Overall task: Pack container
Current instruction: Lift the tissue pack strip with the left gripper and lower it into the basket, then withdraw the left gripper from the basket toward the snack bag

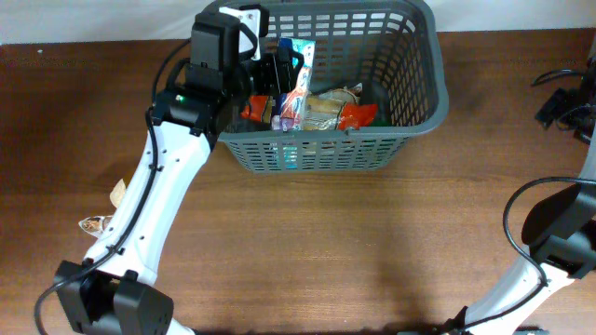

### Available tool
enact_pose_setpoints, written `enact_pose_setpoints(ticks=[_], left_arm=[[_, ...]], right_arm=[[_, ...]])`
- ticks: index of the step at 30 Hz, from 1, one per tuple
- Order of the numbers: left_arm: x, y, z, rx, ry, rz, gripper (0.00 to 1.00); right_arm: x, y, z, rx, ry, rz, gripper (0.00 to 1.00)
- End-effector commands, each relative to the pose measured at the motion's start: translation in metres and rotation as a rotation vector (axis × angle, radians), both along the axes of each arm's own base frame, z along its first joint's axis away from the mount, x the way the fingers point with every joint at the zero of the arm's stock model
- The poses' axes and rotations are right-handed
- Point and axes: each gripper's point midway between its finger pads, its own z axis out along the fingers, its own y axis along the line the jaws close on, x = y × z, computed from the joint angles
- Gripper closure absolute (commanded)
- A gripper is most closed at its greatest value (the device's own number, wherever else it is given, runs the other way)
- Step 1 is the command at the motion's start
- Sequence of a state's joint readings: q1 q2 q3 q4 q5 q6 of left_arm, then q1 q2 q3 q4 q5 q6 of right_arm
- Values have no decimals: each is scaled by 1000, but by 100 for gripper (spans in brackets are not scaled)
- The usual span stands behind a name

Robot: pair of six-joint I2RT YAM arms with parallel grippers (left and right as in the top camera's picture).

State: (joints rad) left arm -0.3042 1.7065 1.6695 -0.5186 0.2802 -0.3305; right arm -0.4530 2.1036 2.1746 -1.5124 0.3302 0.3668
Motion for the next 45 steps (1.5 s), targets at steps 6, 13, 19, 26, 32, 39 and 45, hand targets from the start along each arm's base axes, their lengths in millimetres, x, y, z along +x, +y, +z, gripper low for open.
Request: enact_pose_setpoints(ticks=[6, 13, 19, 26, 32, 39, 45], left_arm=[[-25, 78, 156, 101, -345, 207, 23], [-89, 188, 135, 353, -156, 599, 0], [-142, 237, 111, 338, 32, 813, 1], [-187, 273, 74, 461, 251, 887, 1], [-193, 286, 17, 614, 418, 799, 0], [-197, 285, -92, 773, 620, 571, 0], [-198, 266, -137, 819, 658, 272, 0]], right_arm=[[-2, -3, -1, -2, -3, -23, 1], [-2, -3, -1, -2, -3, -23, 1], [-2, -3, -1, -2, -3, -23, 1], [-2, -3, -1, -2, -3, -23, 1], [-2, -3, -1, -2, -3, -23, 1], [-2, -3, -1, -2, -3, -23, 1], [-2, -3, -1, -2, -4, -23, 1]])
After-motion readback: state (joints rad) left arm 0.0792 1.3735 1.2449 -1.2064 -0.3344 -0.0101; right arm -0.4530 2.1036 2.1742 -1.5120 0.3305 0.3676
